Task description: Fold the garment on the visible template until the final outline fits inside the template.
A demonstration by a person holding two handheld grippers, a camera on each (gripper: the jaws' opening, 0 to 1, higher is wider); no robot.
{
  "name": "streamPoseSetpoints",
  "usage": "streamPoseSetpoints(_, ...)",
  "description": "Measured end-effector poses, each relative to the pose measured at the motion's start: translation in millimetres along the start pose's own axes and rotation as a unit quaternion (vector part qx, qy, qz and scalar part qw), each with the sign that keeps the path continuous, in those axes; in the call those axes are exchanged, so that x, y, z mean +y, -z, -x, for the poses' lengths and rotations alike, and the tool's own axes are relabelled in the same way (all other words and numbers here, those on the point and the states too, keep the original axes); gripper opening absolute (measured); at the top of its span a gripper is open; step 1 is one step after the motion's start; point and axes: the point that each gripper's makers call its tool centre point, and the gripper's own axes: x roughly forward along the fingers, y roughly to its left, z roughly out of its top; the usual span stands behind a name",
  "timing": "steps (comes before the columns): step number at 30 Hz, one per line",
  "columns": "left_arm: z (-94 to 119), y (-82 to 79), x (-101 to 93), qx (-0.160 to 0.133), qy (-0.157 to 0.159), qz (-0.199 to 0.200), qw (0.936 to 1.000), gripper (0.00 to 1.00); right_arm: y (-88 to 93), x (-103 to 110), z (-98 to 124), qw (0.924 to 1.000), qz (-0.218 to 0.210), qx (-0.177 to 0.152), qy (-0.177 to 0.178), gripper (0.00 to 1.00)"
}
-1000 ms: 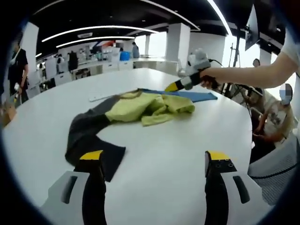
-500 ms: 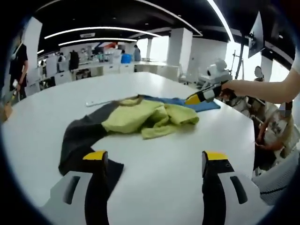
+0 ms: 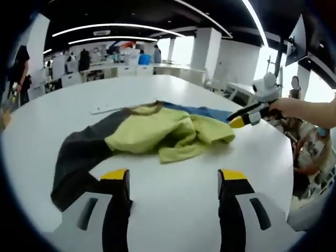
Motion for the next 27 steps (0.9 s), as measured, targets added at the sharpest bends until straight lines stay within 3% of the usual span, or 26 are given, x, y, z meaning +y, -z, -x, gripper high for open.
streamPoseSetpoints(7, -24.0, 3.3, 7.8, 0.012, -0.014, 0.007, 0.9998, 0.54, 7.4, -6.9, -6.3, 1.0000, -0.001, 0.007, 0.005, 0.30)
streamPoseSetpoints(9, -29.6, 1.9, 16.8, 0.007, -0.036, 0.004, 0.9993, 0.50, 9.8, -7.2, -8.6, 0.9999, -0.005, 0.013, 0.004, 0.25)
streamPoseSetpoints(14, -42.9, -3.0, 22.1, -0.006, -0.041, 0.019, 0.9989, 0.37, 9.8, -11.6, -15.5, 0.9998, -0.006, 0.013, 0.010, 0.22)
streamPoseSetpoints(20, -57.0, -2.3, 20.4, -0.005, -0.041, 0.019, 0.9989, 0.29, 10.4, -14.5, -19.0, 0.9998, 0.001, 0.014, 0.015, 0.18)
streamPoseSetpoints(27, -71.3, 1.7, 16.3, 0.003, -0.039, 0.014, 0.9992, 0.24, 17.2, -28.6, -18.9, 0.9971, 0.053, 0.032, 0.045, 0.10)
